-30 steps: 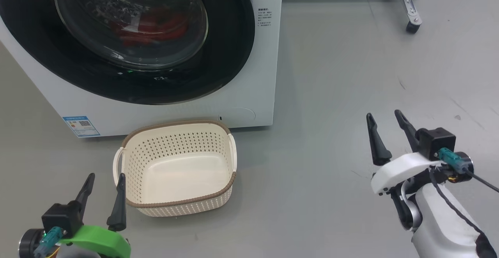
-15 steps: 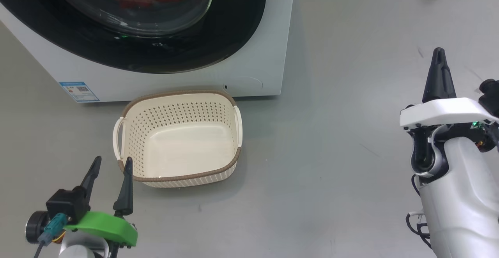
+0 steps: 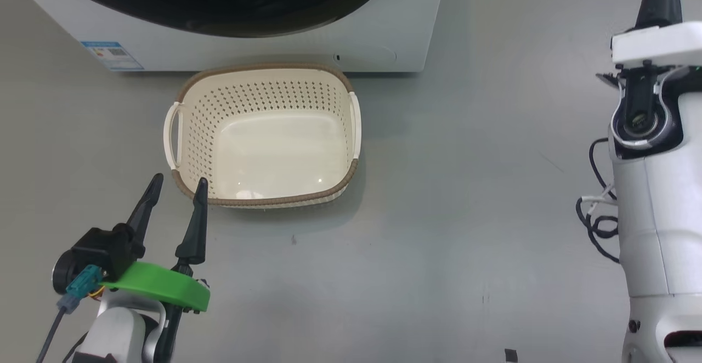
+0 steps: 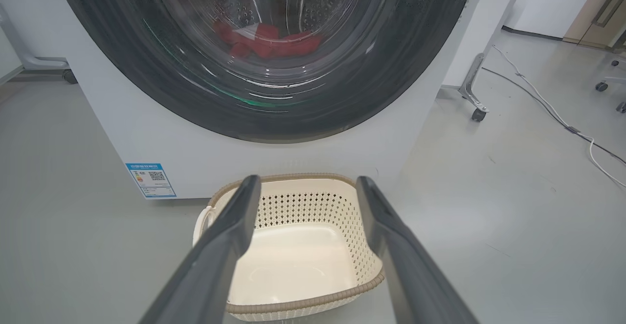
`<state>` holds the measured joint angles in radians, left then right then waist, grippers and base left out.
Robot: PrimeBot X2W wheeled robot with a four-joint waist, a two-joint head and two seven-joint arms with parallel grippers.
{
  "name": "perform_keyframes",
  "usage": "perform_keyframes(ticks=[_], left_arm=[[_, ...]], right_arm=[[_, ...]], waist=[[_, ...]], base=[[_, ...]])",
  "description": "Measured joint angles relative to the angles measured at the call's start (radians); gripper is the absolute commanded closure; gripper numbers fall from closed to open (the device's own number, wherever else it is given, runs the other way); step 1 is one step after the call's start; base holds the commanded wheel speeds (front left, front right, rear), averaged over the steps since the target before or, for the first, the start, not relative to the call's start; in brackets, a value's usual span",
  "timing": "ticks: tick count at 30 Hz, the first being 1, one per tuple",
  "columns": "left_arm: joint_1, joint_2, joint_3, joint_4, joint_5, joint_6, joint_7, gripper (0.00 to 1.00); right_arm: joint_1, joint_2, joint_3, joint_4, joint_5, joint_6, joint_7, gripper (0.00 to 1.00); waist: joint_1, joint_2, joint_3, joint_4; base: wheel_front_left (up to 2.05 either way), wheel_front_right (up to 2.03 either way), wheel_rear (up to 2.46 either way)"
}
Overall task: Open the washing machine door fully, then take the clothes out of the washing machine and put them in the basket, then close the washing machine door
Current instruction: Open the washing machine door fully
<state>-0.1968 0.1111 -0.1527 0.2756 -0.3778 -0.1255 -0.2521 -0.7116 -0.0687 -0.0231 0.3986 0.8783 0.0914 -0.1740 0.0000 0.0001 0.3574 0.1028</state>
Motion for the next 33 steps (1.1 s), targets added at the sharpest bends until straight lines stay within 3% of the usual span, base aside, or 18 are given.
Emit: perform_keyframes(ticks=[19,33], left_arm=[[-0.128,0.002,-0.105,-0.033,-0.079,0.000,0.000,0.00],[-0.184,-0.001,-0.147,-0.041,-0.107,0.000,0.000,0.00]], right_arm=[[-0.345,-0.003,0.060,0.083,0.249,0.004,0.317,1.00],[-0.491,-0.008,0.119,0.160,0.288,0.004,0.436,1.00]], waist=[[0.0001,0.0000,0.218,0.100],[0.0001,0.0000,0.317,0.173]], base=[[0.00,0.00,0.00],[0.00,0.00,0.00]])
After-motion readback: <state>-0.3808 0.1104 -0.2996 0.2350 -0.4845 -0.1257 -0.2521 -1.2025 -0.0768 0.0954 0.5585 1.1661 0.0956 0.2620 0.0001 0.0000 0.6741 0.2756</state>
